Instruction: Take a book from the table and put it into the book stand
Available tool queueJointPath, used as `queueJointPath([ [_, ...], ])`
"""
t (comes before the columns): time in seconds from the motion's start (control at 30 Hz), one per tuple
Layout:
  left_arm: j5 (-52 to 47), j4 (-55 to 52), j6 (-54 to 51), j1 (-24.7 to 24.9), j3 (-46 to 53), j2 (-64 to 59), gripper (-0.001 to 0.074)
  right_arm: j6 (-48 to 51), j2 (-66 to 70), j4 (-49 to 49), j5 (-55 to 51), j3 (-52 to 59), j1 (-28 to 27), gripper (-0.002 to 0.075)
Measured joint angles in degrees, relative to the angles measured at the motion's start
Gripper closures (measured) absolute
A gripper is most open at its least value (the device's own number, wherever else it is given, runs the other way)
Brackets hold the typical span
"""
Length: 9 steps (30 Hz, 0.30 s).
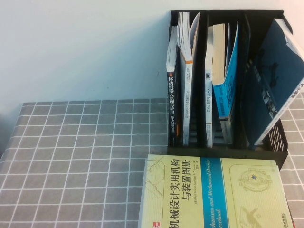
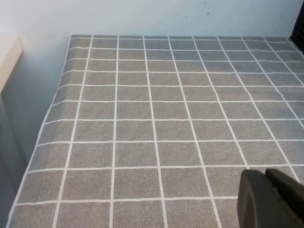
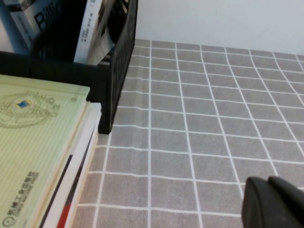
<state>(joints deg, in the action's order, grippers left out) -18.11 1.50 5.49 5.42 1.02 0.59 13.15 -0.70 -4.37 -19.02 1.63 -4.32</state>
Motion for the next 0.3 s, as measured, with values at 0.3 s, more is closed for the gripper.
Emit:
queueJointPath([
  [0.3,0.0,0.0,0.0,0.0,0.0,0.0,0.0738,-0.7,0.0,-0.2,-1.7,-0.3,0.0,0.0729],
])
